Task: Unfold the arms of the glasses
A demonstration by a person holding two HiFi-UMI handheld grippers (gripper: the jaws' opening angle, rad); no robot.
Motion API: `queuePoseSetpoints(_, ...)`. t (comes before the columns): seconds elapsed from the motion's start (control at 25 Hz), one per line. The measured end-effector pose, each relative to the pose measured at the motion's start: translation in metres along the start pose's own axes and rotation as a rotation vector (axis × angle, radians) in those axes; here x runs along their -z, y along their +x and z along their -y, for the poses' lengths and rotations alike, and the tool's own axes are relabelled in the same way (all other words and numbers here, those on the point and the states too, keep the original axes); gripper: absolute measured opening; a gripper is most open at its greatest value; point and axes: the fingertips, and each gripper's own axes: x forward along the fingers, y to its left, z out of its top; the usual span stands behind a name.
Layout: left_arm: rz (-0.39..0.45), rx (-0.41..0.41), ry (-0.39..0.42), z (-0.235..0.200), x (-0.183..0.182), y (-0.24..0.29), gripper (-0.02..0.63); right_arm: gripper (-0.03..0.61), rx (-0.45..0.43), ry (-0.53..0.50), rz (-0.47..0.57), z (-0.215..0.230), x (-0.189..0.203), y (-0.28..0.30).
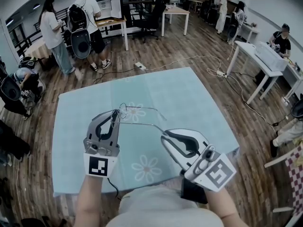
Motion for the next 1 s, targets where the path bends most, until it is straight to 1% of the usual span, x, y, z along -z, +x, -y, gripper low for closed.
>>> queuePoseSetpoints(0.2, 0.005, 0.005, 0.001, -0.001, -0.001, -0.001, 0.008, 0.040, 0.007, 0.008, 0.003, 0.003, -0.001, -0.001)
queuePoseSetpoints(0.24, 0.007, 0.004, 0.000, -0.001, -0.002, -0.001, 0.008, 0.048, 0.007, 0.011, 0.005, 0.004, -0.002, -0.001)
queuePoseSetpoints(0.32, 0.011, 0.001, -0.004, -0.001, -0.003, -0.001, 0.008, 0.091, 0.008, 0.013, 0.009, 0.004, -0.003, -0.002)
queuePoseSetpoints(0.56, 0.020, -0.008, -0.015, -0.012, 0.001, -0.009, 0.008, 0.112, 0.043, 0.014, -0.003, 0.007, 0.000, 0.001)
queuePoseSetpoints(0.8, 0.023, -0.008, -0.003, -0.012, -0.002, -0.009, 0.008, 0.115, 0.085, -0.013, -0.037, 0.023, 0.007, -0.010)
queuePoseSetpoints(1.0, 0.026, -0.003, 0.014, -0.006, -0.008, -0.006, 0.008, 0.117, 0.091, -0.013, -0.038, 0.028, 0.007, -0.013)
